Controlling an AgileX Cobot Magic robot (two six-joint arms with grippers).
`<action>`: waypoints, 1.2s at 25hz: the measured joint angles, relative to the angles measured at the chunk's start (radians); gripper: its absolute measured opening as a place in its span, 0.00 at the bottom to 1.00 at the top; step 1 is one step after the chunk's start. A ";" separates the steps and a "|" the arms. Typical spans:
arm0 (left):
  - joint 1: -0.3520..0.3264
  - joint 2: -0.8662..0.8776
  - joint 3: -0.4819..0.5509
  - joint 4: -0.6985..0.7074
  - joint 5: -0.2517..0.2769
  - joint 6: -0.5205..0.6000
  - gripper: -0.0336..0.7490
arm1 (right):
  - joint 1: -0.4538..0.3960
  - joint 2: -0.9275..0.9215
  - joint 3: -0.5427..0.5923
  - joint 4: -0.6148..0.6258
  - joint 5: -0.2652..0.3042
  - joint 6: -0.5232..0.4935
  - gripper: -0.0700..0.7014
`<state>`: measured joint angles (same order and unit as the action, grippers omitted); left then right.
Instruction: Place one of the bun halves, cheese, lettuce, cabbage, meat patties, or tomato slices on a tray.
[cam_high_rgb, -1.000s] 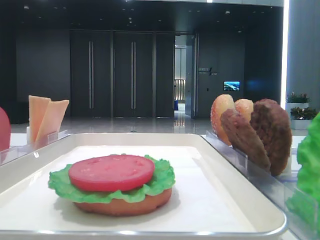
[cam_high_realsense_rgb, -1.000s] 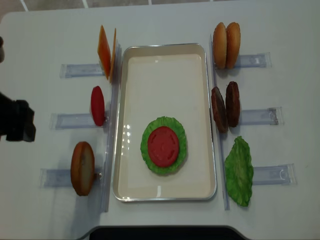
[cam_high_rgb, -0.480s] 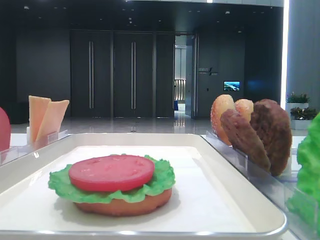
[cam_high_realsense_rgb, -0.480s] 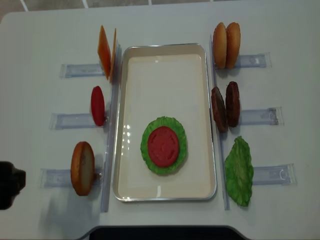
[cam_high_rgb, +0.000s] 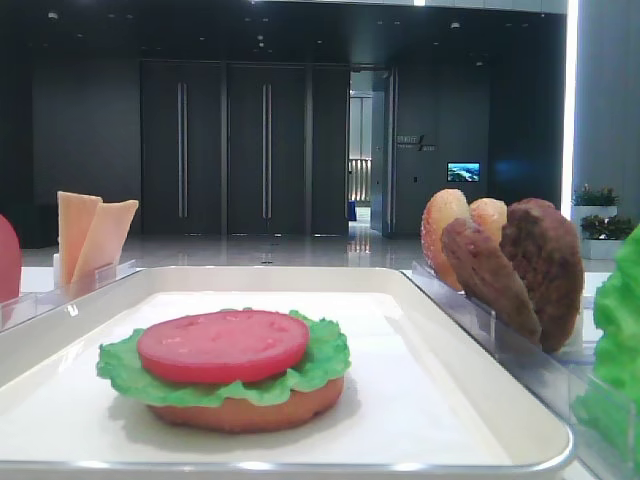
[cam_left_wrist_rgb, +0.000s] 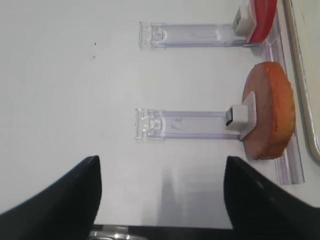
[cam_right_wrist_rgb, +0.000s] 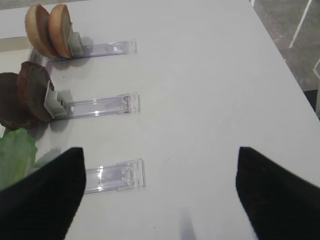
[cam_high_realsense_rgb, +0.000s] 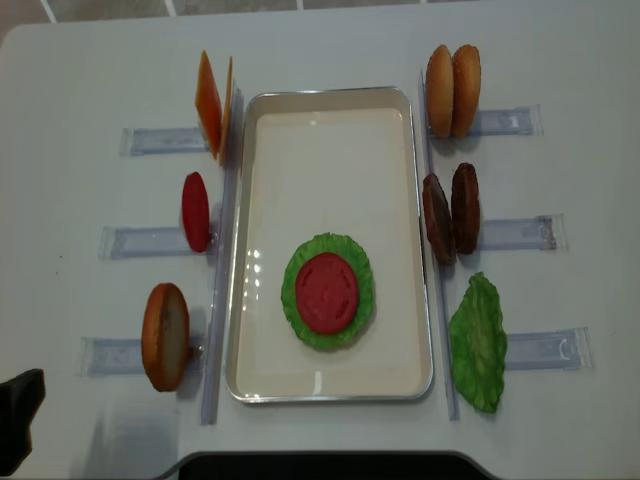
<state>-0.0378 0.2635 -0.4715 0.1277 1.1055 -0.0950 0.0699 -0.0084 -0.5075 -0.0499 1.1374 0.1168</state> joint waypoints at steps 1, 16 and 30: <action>0.000 -0.022 0.000 0.000 0.000 0.000 0.78 | 0.000 0.000 0.000 0.000 0.000 0.000 0.84; 0.000 -0.278 0.000 0.000 0.005 0.000 0.78 | 0.000 0.000 0.000 0.000 0.000 0.000 0.84; 0.000 -0.278 0.000 0.000 0.005 0.000 0.78 | 0.000 0.000 0.000 0.000 0.000 0.000 0.84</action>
